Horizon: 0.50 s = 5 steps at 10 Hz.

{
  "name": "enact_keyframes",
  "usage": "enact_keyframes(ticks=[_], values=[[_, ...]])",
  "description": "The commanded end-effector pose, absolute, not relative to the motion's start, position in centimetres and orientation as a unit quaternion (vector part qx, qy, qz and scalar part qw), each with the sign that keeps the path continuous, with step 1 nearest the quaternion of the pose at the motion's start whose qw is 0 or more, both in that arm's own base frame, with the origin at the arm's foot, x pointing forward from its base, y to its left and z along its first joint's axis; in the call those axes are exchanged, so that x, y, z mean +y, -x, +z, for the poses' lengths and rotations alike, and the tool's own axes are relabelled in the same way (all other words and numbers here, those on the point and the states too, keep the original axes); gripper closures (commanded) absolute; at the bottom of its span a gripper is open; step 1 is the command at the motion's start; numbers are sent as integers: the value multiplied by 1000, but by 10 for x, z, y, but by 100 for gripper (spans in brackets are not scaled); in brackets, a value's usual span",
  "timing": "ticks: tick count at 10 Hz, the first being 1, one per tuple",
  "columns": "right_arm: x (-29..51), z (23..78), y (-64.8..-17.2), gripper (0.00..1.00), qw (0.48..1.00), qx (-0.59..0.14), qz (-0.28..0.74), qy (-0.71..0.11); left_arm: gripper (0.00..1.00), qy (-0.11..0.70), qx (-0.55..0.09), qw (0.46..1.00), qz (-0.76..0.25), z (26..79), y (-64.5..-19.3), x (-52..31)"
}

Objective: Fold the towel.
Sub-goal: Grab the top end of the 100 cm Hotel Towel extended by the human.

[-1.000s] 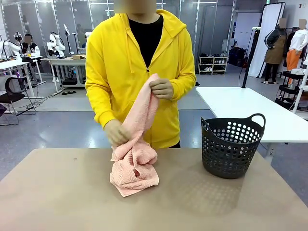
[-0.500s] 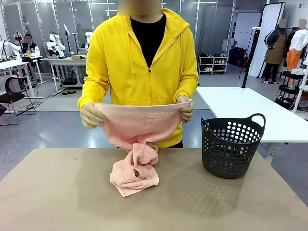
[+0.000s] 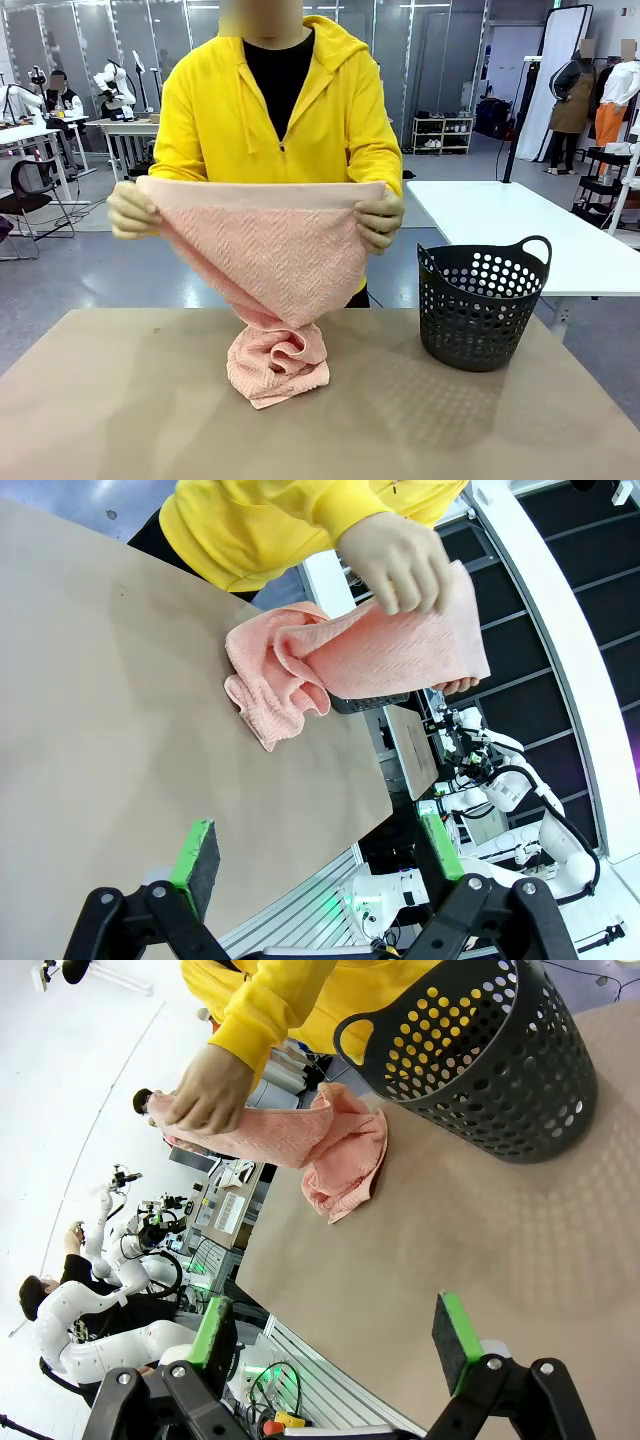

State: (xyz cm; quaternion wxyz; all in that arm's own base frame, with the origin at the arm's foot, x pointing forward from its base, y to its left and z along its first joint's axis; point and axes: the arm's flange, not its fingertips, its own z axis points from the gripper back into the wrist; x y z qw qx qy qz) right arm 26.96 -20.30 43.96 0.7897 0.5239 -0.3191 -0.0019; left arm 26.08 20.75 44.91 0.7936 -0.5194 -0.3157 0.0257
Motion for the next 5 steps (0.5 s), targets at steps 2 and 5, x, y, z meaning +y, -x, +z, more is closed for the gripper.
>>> enact_keyframes(ticks=[2,5], values=[[-203,440,-270,0,790,-319,-2,-524,0,519,-316,794,26,449,-261,208],[-170,504,-289,0,825,-342,180,-412,0,393,-344,843,-128,524,-280,180]])
